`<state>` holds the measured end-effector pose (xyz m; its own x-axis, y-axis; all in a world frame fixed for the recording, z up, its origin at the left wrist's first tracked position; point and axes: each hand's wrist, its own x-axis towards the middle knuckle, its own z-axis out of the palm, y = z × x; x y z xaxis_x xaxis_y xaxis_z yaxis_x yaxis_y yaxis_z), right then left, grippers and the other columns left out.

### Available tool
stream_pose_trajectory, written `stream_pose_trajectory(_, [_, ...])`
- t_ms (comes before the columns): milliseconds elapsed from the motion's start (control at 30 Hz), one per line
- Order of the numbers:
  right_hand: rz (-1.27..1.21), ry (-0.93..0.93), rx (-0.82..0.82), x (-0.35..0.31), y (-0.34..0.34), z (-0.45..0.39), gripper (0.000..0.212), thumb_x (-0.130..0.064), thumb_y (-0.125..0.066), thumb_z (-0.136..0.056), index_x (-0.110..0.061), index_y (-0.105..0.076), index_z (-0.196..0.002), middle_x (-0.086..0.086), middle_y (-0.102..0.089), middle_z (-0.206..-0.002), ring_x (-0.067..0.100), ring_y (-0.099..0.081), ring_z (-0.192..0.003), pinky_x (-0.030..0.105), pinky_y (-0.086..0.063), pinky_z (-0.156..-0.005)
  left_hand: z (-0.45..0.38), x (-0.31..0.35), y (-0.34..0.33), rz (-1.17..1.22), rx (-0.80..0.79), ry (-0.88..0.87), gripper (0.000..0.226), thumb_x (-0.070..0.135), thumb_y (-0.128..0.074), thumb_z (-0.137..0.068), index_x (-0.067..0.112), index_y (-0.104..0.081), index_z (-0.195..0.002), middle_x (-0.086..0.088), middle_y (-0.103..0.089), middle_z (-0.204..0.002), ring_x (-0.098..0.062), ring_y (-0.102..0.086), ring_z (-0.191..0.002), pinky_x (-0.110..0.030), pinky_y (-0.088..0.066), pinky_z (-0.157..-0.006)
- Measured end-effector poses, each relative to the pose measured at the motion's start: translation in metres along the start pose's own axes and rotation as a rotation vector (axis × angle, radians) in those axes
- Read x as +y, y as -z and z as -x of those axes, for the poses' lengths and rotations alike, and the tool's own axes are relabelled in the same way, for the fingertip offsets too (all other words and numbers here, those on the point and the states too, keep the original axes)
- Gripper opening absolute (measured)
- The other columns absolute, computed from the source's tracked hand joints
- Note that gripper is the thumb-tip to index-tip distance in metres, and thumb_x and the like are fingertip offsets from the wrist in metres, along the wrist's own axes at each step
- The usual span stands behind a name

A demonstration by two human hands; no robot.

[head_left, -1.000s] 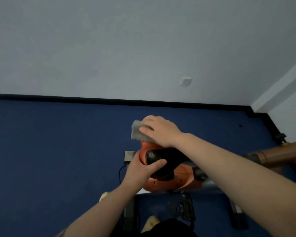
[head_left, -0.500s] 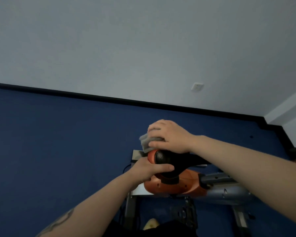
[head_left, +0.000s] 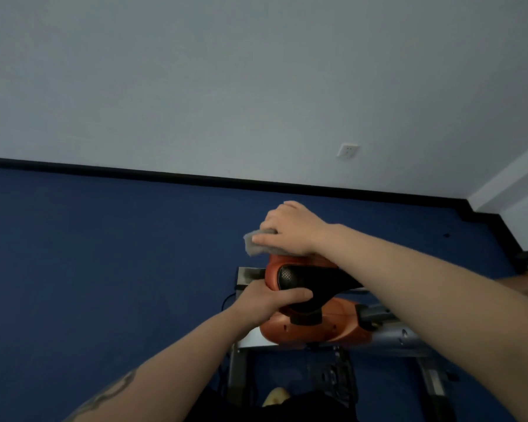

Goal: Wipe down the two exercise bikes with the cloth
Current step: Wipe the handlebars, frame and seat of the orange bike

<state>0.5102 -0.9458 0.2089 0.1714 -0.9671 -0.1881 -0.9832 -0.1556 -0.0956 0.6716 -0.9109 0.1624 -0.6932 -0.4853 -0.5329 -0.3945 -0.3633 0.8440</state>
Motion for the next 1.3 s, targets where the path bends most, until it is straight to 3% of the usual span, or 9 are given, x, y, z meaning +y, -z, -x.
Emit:
stream_pose_trajectory(167, [0.023, 0.225, 0.008, -0.031, -0.025, 0.030, 0.058, -0.063, -0.025, -0.092, -0.031, -0.074, -0.091, -0.015, -0.066, -0.112, 0.008, -0.049, -0.115, 0.040, -0.018, -0.114, -0.001, -0.010, -0.006, -0.041, 0.078, -0.058, 0.030, 0.028, -0.081, -0.077, 0.019, -0.067, -0.103, 0.013, -0.068, -0.072, 0.005, -0.059, -0.053, -0.012, -0.041, -0.046])
stream_pose_trajectory(300, [-0.306, -0.029, 0.080, 0.002, -0.013, 0.031, 0.044, -0.055, -0.037, -0.099, -0.029, -0.064, -0.122, -0.009, -0.055, -0.134, 0.013, -0.044, -0.128, 0.039, -0.027, -0.111, -0.002, -0.009, 0.000, -0.035, 0.066, -0.084, 0.061, 0.038, -0.087, -0.068, 0.023, -0.061, -0.121, 0.005, -0.072, -0.107, -0.007, -0.068, -0.098, -0.026, -0.055, -0.088])
stream_pose_trajectory(400, [-0.453, -0.519, 0.203, -0.005, -0.024, 0.028, 0.047, -0.056, -0.031, -0.100, -0.032, -0.048, -0.136, -0.005, -0.046, -0.142, 0.020, -0.045, -0.128, 0.041, -0.037, -0.102, -0.002, -0.005, 0.006, -0.160, 0.154, -0.120, 0.127, 0.057, -0.090, -0.045, 0.024, -0.025, -0.149, 0.003, -0.053, -0.135, -0.013, -0.055, -0.121, -0.041, -0.047, -0.104])
stream_pose_trajectory(567, [-0.374, -0.406, 0.253, -0.007, -0.041, 0.069, 0.048, -0.058, -0.027, -0.097, -0.049, -0.031, -0.143, -0.006, -0.032, -0.155, 0.018, -0.032, -0.139, 0.044, -0.027, -0.111, -0.011, 0.000, 0.017, -0.463, 0.199, -0.293, 0.145, 0.077, -0.079, -0.038, 0.037, 0.002, -0.152, 0.015, -0.006, -0.159, -0.009, -0.014, -0.146, -0.040, -0.026, -0.118])
stream_pose_trajectory(733, [-0.213, -1.003, 0.187, 0.023, -0.046, 0.108, 0.049, -0.049, -0.015, -0.100, -0.027, -0.056, -0.114, 0.005, -0.067, -0.113, 0.027, -0.060, -0.104, 0.039, -0.037, -0.083, -0.019, 0.012, 0.022, -0.674, 0.128, -0.413, 0.146, 0.080, -0.074, -0.042, 0.038, 0.012, -0.152, 0.026, 0.008, -0.157, -0.001, -0.001, -0.145, -0.042, -0.019, -0.120])
stream_pose_trajectory(900, [-0.319, -0.667, 0.264, -0.030, -0.037, 0.033, 0.042, -0.050, -0.028, -0.100, -0.036, -0.048, -0.134, -0.001, -0.043, -0.144, 0.023, -0.036, -0.134, 0.044, -0.024, -0.108, -0.022, 0.016, 0.024, -0.602, 0.075, -0.425, 0.131, 0.068, -0.082, -0.040, 0.028, -0.018, -0.146, 0.008, -0.031, -0.145, -0.010, -0.033, -0.134, -0.040, -0.037, -0.111])
stream_pose_trajectory(1000, [-0.343, -0.491, 0.242, -0.028, -0.030, 0.033, 0.044, -0.054, -0.030, -0.099, -0.039, -0.046, -0.137, -0.006, -0.037, -0.150, 0.018, -0.029, -0.139, 0.043, -0.020, -0.112, -0.021, 0.018, 0.034, -0.630, -0.034, -0.431, 0.121, 0.071, -0.082, -0.041, 0.035, -0.022, -0.139, 0.015, -0.030, -0.136, -0.006, -0.032, -0.130, -0.035, -0.036, -0.111])
stream_pose_trajectory(1200, [-0.155, -1.117, 0.369, -0.005, -0.048, 0.071, 0.046, -0.050, -0.022, -0.101, -0.027, -0.060, -0.111, 0.001, -0.067, -0.108, 0.024, -0.061, -0.103, 0.039, -0.034, -0.093, -0.032, 0.043, 0.067, -0.688, -0.155, -0.429, 0.131, 0.080, -0.075, -0.046, 0.035, -0.012, -0.152, 0.020, -0.017, -0.154, 0.000, -0.018, -0.141, -0.032, -0.022, -0.118])
stream_pose_trajectory(1300, [-0.221, -1.019, 0.441, -0.029, -0.052, 0.050, 0.047, -0.052, -0.023, -0.099, -0.032, -0.052, -0.130, 0.001, -0.058, -0.131, 0.022, -0.051, -0.120, 0.040, -0.028, -0.104, -0.036, 0.049, 0.068, -0.677, -0.197, -0.494, 0.109, 0.068, -0.079, -0.056, 0.043, -0.021, -0.145, 0.034, -0.021, -0.146, 0.008, -0.023, -0.137, -0.018, -0.023, -0.113])
